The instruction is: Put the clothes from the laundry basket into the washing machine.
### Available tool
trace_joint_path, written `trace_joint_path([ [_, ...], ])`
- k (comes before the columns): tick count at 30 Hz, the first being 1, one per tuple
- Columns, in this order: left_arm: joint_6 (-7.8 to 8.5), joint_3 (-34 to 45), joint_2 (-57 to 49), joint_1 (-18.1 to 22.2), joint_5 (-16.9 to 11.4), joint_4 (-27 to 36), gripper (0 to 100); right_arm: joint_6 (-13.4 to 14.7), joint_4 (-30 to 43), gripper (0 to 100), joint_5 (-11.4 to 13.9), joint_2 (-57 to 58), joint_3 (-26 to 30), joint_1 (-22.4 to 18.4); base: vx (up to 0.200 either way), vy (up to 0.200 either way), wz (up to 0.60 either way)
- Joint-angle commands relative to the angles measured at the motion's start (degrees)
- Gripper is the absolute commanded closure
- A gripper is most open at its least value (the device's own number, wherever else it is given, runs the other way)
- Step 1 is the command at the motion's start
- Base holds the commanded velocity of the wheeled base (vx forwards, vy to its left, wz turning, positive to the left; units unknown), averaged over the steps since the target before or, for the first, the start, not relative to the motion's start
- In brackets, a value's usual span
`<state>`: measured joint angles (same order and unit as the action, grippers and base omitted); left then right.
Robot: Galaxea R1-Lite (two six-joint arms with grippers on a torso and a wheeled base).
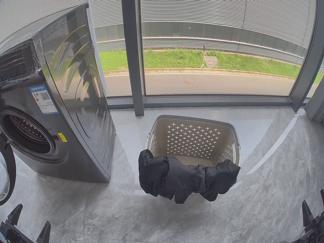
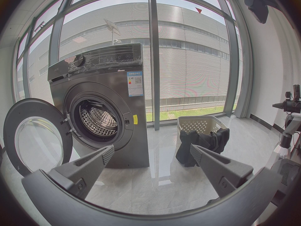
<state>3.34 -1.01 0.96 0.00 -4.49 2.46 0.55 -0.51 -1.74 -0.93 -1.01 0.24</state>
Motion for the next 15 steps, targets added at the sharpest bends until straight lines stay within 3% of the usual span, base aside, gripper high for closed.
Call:
trace_joint_path([
  [1,0.0,1.01,-0.96,0.0,0.0,0.0,0,0.07,-0.02,0,-0.01,0.93,1.01,0.02,0.0,-0.2,0.0],
  [2,0.09,1.01,-0.96,0.0,0.0,0.0,0,0.07,-0.02,0,-0.01,0.93,1.01,0.02,0.0,-0.2,0.0],
  [12,0.0,1.01,-0.96,0.0,0.0,0.0,0,0.59,-1.25,0,-0.01,0.93,0.75,-0.16,0.0,0.0,0.0],
  [15,0.0,1.01,-0.96,-0.09,0.0,0.0,0,0.42,-2.48,0,1.04,0.93,-6.9,0.2,0.0,0.0,0.0],
])
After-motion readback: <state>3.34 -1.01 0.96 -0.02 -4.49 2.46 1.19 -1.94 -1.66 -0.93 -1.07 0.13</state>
